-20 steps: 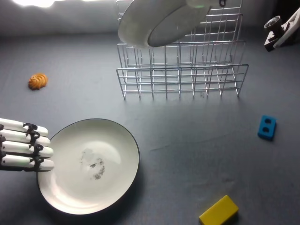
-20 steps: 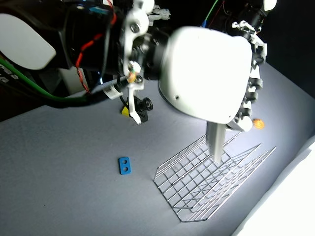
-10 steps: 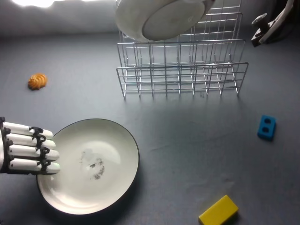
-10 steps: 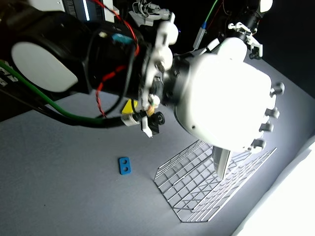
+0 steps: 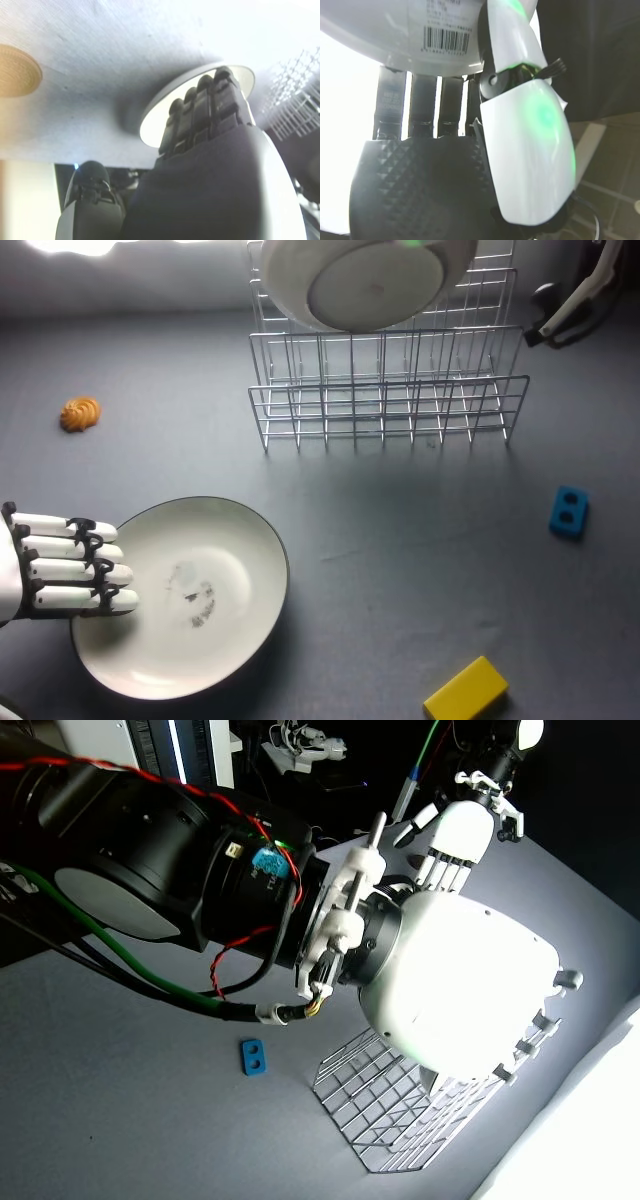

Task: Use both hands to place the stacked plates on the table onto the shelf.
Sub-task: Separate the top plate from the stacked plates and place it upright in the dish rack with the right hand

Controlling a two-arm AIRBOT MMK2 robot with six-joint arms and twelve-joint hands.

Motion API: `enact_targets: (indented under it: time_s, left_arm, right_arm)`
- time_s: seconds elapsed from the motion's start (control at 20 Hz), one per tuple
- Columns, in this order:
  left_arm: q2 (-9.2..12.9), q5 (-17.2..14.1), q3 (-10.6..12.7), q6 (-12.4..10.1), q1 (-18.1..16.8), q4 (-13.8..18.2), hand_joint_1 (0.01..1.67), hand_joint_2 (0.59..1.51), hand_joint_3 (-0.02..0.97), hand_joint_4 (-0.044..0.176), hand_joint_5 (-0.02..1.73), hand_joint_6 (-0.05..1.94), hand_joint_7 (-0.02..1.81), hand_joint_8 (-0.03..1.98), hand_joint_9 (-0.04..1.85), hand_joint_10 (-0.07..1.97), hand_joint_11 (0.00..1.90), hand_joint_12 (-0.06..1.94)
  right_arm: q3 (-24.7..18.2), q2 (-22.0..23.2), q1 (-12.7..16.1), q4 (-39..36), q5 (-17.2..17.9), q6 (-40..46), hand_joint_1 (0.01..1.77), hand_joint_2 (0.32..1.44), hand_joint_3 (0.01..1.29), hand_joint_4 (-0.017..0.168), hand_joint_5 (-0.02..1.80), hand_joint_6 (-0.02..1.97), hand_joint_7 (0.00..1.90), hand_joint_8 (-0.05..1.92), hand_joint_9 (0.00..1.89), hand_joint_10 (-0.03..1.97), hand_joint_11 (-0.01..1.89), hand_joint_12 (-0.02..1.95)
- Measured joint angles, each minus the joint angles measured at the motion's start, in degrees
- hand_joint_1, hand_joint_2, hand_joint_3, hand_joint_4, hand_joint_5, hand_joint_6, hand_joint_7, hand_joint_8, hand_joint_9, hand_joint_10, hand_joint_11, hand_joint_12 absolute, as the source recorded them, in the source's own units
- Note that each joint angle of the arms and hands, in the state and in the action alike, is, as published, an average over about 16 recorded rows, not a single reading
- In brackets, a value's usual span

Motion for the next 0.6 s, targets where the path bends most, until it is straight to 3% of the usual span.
enact_targets:
  time_s: [0.6]
  left_arm:
    - [-0.07, 2.18, -2.86, -0.04, 4.97, -4.96, 0.01, 1.108, 0.012, -0.010, 0.00, -0.02, 0.00, 0.00, 0.01, 0.01, 0.02, -0.02]
  right_arm:
    - [3.55, -1.64, -4.01, 5.10, -1.27, -1.47, 1.28, 1.12, 0.01, -0.009, 0.73, 1.23, 0.90, 1.10, 0.90, 0.77, 0.69, 1.28]
